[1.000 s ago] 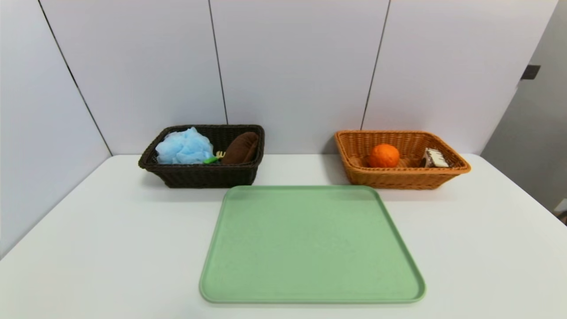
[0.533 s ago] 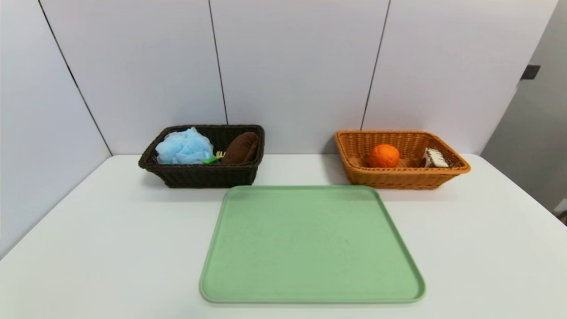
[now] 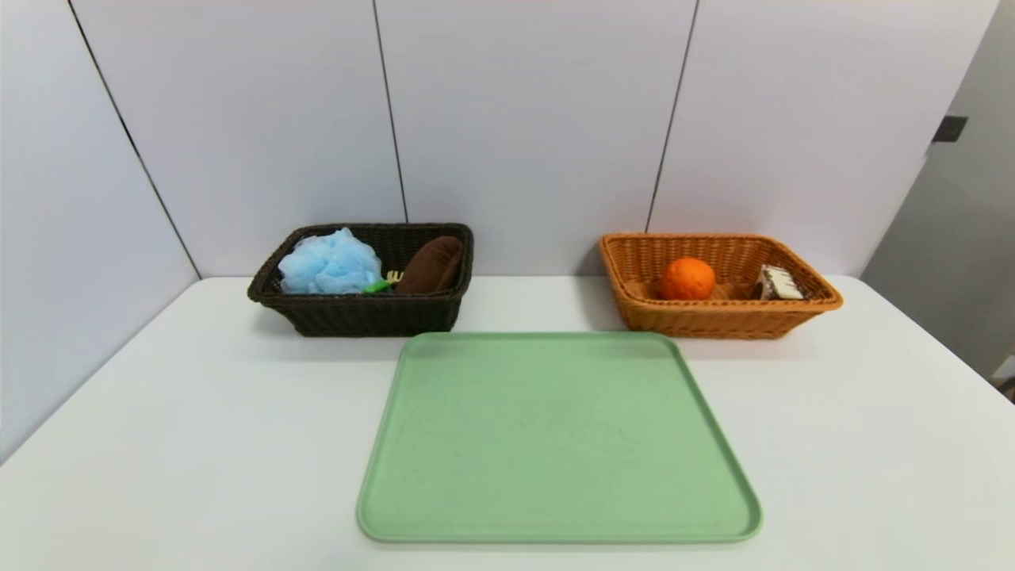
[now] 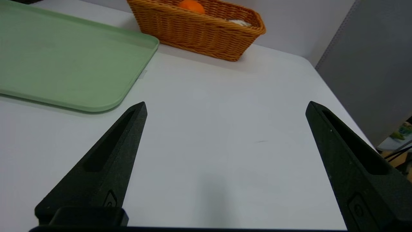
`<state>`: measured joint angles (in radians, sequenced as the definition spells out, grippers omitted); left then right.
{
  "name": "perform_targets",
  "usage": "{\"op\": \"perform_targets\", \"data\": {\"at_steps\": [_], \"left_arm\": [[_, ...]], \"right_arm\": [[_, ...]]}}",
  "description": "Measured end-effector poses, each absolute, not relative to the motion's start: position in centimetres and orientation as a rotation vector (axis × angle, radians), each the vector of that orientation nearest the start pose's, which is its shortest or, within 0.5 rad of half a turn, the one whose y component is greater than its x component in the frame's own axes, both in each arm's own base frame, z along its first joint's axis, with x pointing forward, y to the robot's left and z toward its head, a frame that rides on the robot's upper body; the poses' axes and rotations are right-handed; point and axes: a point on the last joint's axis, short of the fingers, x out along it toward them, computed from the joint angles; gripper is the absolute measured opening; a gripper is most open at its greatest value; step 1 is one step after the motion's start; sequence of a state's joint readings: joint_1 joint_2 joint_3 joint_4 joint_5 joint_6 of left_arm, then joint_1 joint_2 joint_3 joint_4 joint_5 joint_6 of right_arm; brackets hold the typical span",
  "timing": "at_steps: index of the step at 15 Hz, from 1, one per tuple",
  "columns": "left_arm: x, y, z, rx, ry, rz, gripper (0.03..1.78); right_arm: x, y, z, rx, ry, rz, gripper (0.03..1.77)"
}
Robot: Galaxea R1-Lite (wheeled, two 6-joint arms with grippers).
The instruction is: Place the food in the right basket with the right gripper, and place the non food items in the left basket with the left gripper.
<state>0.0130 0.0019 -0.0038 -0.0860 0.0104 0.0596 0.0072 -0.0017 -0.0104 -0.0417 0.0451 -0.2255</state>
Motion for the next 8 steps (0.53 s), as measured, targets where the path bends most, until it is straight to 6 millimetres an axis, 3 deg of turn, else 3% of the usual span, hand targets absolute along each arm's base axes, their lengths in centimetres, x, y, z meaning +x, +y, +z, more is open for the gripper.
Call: {"op": "perform_targets", "data": {"at_steps": [8], "left_arm": [[-2.31,0.00,8.38,-0.020,-0.080,0.026,1.69]], "right_arm": [[-2.32,0.10,7.52,-0.088,0.002,0.059,1.70]]}}
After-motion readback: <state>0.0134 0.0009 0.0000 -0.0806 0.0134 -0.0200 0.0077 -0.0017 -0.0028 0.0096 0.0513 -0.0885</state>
